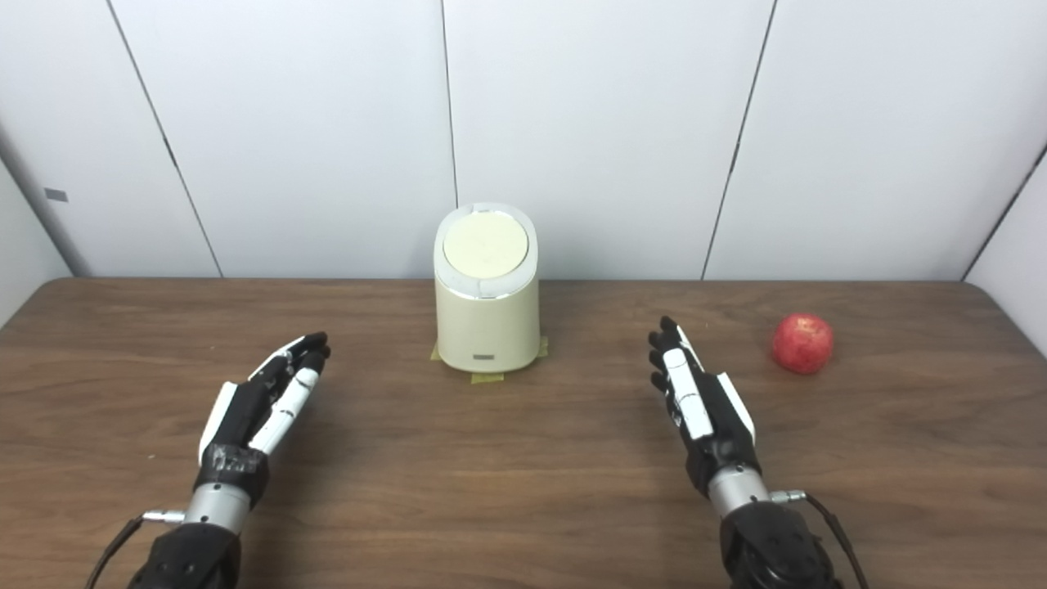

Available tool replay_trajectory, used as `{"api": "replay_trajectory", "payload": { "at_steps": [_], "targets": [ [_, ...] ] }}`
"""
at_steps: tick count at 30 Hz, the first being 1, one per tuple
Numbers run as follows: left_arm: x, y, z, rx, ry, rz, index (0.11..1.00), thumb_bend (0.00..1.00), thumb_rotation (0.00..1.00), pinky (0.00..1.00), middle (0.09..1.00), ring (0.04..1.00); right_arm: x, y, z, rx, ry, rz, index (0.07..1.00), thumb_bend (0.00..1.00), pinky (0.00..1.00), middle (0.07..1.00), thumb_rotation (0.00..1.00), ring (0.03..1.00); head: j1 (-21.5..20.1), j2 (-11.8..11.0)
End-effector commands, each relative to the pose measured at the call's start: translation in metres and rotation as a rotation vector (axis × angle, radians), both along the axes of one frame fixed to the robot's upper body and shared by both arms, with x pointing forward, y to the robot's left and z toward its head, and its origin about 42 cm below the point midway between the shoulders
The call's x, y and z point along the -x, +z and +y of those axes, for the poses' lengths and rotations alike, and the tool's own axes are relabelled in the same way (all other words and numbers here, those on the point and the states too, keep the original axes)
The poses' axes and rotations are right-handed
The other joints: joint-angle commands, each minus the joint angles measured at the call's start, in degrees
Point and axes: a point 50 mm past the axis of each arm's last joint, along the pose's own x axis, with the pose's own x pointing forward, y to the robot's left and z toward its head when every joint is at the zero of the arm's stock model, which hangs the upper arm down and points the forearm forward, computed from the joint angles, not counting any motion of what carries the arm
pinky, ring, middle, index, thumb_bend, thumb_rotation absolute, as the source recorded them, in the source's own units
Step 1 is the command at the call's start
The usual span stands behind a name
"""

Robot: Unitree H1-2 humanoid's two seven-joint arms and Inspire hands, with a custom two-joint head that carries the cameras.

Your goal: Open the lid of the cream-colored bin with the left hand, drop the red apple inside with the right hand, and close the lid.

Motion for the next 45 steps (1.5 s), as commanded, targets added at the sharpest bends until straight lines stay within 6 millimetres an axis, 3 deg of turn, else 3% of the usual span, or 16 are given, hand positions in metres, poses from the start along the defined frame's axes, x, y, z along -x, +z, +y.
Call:
{"api": "replay_trajectory", "payload": {
  "at_steps": [1,10,13,21,27,33,38,45],
  "targets": [
    [-0.008,0.019,-0.001,0.001,-0.025,-0.091,0.880,0.52,0.72,0.97,0.872,0.891,-0.007,0.020,0.000,0.012,0.017,-0.103,0.991,0.62,0.96,0.965,0.96,0.968,0.1,-0.1],
    [-0.014,0.018,0.000,0.022,-0.052,-0.069,0.964,0.58,0.76,1.00,0.913,0.924,-0.010,0.016,0.005,-0.003,0.024,-0.096,0.994,0.59,0.97,0.969,0.96,0.976,0.0,-1.6],
    [-0.022,0.026,-0.001,0.023,-0.070,-0.076,0.990,0.60,0.73,0.93,0.935,0.924,-0.011,0.015,0.008,-0.009,0.024,-0.096,0.993,0.58,0.97,0.967,0.96,0.975,-0.1,-2.3],
    [-0.052,0.069,-0.006,-0.094,-0.039,-0.150,0.961,0.64,0.55,0.83,0.904,0.887,-0.007,0.009,0.014,0.017,0.046,-0.085,0.998,0.55,0.95,0.971,1.00,0.967,-1.5,-4.4],
    [-0.079,0.105,-0.017,-0.159,-0.050,-0.151,0.959,0.75,0.47,0.93,0.910,0.915,-0.007,0.007,0.016,0.026,0.053,-0.079,0.995,0.52,0.95,0.967,1.00,0.964,-1.4,-4.3],
    [-0.114,0.143,-0.026,-0.178,-0.073,-0.159,0.944,0.80,0.38,0.80,0.900,0.886,-0.007,0.007,0.019,0.030,0.065,-0.082,1.000,0.49,0.96,0.979,1.00,0.976,-1.4,-4.3],
    [-0.135,0.165,-0.031,-0.262,-0.089,-0.171,0.931,0.85,0.35,0.85,0.895,0.895,-0.008,0.006,0.020,0.029,0.060,-0.080,1.000,0.50,0.96,0.979,1.00,0.977,-1.0,-4.7],
    [-0.170,0.184,-0.050,-0.255,-0.107,-0.134,0.931,0.81,0.27,0.91,0.915,0.917,-0.010,0.002,0.023,0.034,0.066,-0.068,1.000,0.50,0.97,0.978,1.00,0.973,-0.9,-5.2]
  ]
}}
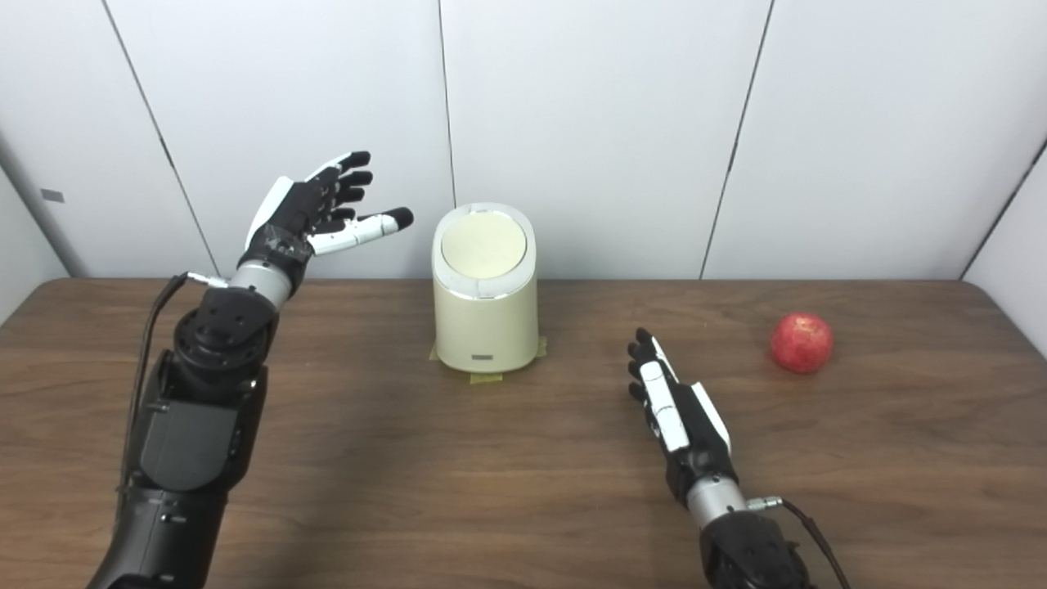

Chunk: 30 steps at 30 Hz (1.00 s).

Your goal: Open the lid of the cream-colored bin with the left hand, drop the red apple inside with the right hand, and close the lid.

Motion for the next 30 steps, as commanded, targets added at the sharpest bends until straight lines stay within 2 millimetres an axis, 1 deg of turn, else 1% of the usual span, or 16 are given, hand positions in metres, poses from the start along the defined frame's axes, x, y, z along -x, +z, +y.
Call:
{"api": "replay_trajectory", "payload": {
  "at_steps": [1,5,8,10,15,18,21,22,23,24,26,30],
  "targets": [
    [-0.018,0.049,-0.017,-0.024,-0.024,-0.092,0.928,0.81,0.26,0.90,0.911,0.910,-0.011,0.015,0.006,-0.004,0.014,-0.068,1.000,0.49,0.98,0.975,1.00,0.973,-0.2,0.0],
    [-0.037,0.060,-0.028,-0.077,-0.043,-0.061,0.941,0.82,0.27,0.90,0.924,0.916,-0.012,0.015,0.009,-0.013,0.013,-0.073,1.000,0.48,0.99,0.974,1.00,0.981,-0.6,-0.1],
    [-0.048,0.067,-0.036,-0.107,-0.067,-0.038,0.966,0.84,0.24,0.91,0.943,0.928,-0.012,0.016,0.011,-0.016,0.017,-0.083,1.000,0.50,0.99,0.979,1.00,0.983,-0.4,-0.1],
    [-0.053,0.070,-0.040,-0.107,-0.072,-0.025,0.969,0.85,0.17,0.92,0.947,0.931,-0.012,0.016,0.012,-0.019,0.017,-0.086,1.000,0.51,0.98,0.979,1.00,0.981,-0.2,-0.1],
    [-0.063,0.072,-0.054,-0.137,-0.069,-0.005,0.939,0.84,0.12,0.90,0.927,0.917,-0.013,0.015,0.013,-0.036,0.019,-0.081,1.000,0.53,0.97,0.982,1.00,0.976,0.3,-0.2],
    [-0.066,0.073,-0.062,-0.143,-0.072,0.000,0.931,0.85,0.12,0.89,0.920,0.907,-0.014,0.016,0.015,-0.039,0.020,-0.082,1.000,0.52,0.96,0.980,1.00,0.973,0.4,-0.2],
    [-0.065,0.071,-0.069,-0.158,-0.076,-0.001,0.941,0.87,0.10,0.83,0.912,0.883,-0.015,0.017,0.017,-0.060,0.021,-0.084,1.000,0.51,0.97,0.982,1.00,0.978,0.4,-0.3],
    [-0.064,0.069,-0.071,-0.168,-0.080,-0.003,0.952,0.88,0.09,0.83,0.913,0.883,-0.016,0.018,0.018,-0.068,0.021,-0.084,1.000,0.51,0.97,0.982,1.00,0.980,0.4,-0.3],
    [-0.063,0.068,-0.073,-0.186,-0.083,-0.006,0.958,0.89,0.05,0.83,0.913,0.880,-0.016,0.018,0.018,-0.073,0.020,-0.084,1.000,0.50,0.97,0.986,1.00,0.985,0.6,-0.4],
    [-0.062,0.067,-0.076,-0.204,-0.084,-0.009,0.958,0.89,0.05,0.83,0.912,0.880,-0.017,0.019,0.019,-0.075,0.019,-0.084,1.000,0.50,0.97,0.986,1.00,0.986,0.9,-0.5],
    [-0.061,0.065,-0.081,-0.260,-0.082,-0.020,0.962,0.89,0.02,0.84,0.917,0.884,-0.017,0.020,0.019,-0.077,0.015,-0.088,1.000,0.51,0.97,0.993,1.00,0.991,1.4,-0.5],
    [-0.061,0.061,-0.088,-0.425,-0.069,-0.088,0.933,0.92,0.03,0.82,0.904,0.882,-0.017,0.021,0.017,-0.087,0.006,-0.097,1.000,0.53,0.98,0.995,0.98,0.993,2.0,-0.2]
  ]
}}
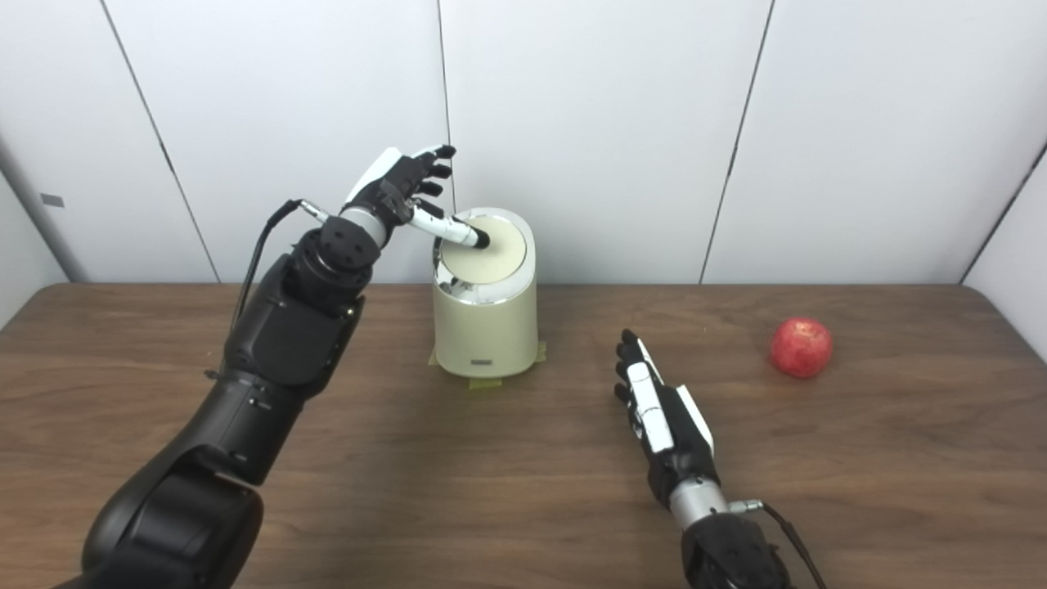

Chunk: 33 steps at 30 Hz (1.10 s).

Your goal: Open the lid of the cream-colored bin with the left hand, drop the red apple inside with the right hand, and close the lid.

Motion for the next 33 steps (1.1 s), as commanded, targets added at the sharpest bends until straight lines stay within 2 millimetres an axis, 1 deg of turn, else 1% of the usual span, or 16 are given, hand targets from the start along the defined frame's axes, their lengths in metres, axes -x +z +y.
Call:
{"api": "replay_trajectory", "payload": {
  "at_steps": [1,3,5,8,10,13,22,27,30,33],
  "targets": [
    [-0.006,0.042,-0.004,-0.085,-0.008,-0.165,0.914,0.93,0.05,0.81,0.899,0.883,-0.013,0.022,0.002,-0.014,0.003,-0.095,1.000,0.53,0.98,0.995,0.98,0.996,-0.1,0.2],
    [-0.005,0.041,-0.007,-0.130,-0.022,-0.178,0.907,0.92,0.05,0.83,0.909,0.902,-0.013,0.024,0.004,-0.016,0.006,-0.097,1.000,0.52,0.99,0.992,0.99,0.997,-0.3,1.0],
    [-0.004,0.042,-0.009,-0.159,-0.033,-0.190,0.904,0.92,0.05,0.86,0.910,0.914,-0.013,0.026,0.006,-0.018,0.007,-0.097,1.000,0.52,0.99,0.989,0.99,0.994,-0.4,1.4],
    [-0.003,0.044,-0.012,-0.202,-0.040,-0.205,0.906,0.92,0.05,0.88,0.901,0.913,-0.013,0.029,0.008,-0.025,0.007,-0.103,1.000,0.52,0.99,0.987,0.98,0.991,-0.5,2.0],
    [-0.002,0.045,-0.014,-0.239,-0.041,-0.216,0.917,0.93,0.07,0.83,0.881,0.880,-0.012,0.031,0.009,-0.030,0.007,-0.110,1.000,0.56,0.99,0.985,0.97,0.984,-0.5,2.1],
    [-0.002,0.046,-0.013,-0.271,-0.051,-0.228,0.920,0.93,0.06,0.80,0.877,0.864,-0.012,0.033,0.010,-0.033,0.010,-0.115,1.000,0.56,0.98,0.991,0.97,0.984,-0.7,2.2],
    [-0.002,0.049,-0.012,-0.332,-0.057,-0.248,0.917,0.92,0.04,0.76,0.893,0.851,-0.009,0.037,0.013,-0.037,0.013,-0.114,1.000,0.56,0.98,0.980,0.96,0.973,-0.8,2.9],
    [0.000,0.057,-0.013,-0.338,-0.066,-0.243,0.910,0.93,0.04,0.76,0.888,0.847,-0.008,0.036,0.012,-0.028,0.017,-0.112,1.000,0.57,0.97,0.975,0.96,0.972,-0.7,2.9],
    [0.000,0.060,-0.013,-0.392,-0.075,-0.251,0.906,0.93,0.05,0.75,0.877,0.836,-0.008,0.036,0.013,-0.044,0.025,-0.112,1.000,0.56,0.98,0.977,0.96,0.974,-0.7,3.0],
    [0.001,0.058,-0.016,-0.464,-0.098,-0.273,0.911,0.93,0.04,0.79,0.876,0.845,-0.008,0.036,0.014,-0.050,0.040,-0.114,1.000,0.56,0.98,0.985,0.95,0.983,-0.9,2.8]
  ]
}}
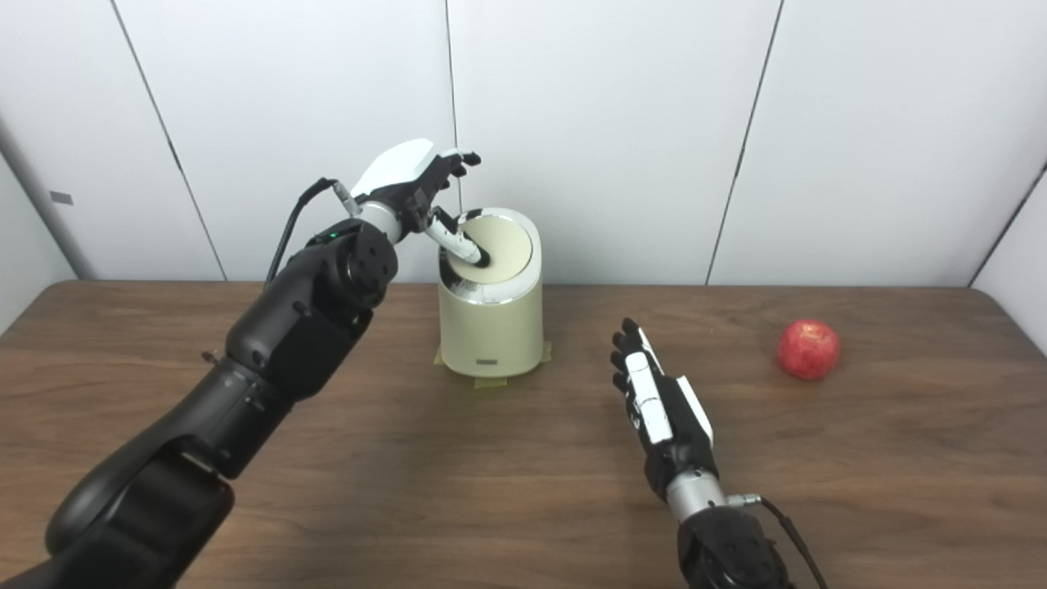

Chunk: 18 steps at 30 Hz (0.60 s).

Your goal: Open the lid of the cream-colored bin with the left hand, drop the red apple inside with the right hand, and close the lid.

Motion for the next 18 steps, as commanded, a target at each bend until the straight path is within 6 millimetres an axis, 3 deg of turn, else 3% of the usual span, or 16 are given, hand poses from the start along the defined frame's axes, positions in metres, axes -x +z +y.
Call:
{"api": "replay_trajectory", "payload": {
  "at_steps": [1,5,18],
  "targets": [
    [-0.002,0.044,-0.007,-0.073,-0.047,-0.154,0.909,0.94,0.03,0.82,0.881,0.851,-0.007,0.024,0.005,-0.016,0.030,-0.095,1.000,0.57,0.98,0.985,0.95,0.984,0.0,0.0],
    [0.002,0.035,-0.012,-0.206,-0.087,-0.187,0.907,0.97,0.01,0.89,0.890,0.888,-0.007,0.026,0.006,-0.041,0.037,-0.098,1.000,0.57,0.98,0.985,0.94,0.986,-0.3,0.1],
    [0.006,0.003,-0.018,-0.356,-0.119,-0.199,0.908,1.00,0.01,0.93,0.888,0.893,-0.009,0.028,0.004,-0.028,0.033,-0.108,1.000,0.60,0.98,0.990,0.95,0.987,-0.7,0.1]
  ]
}}
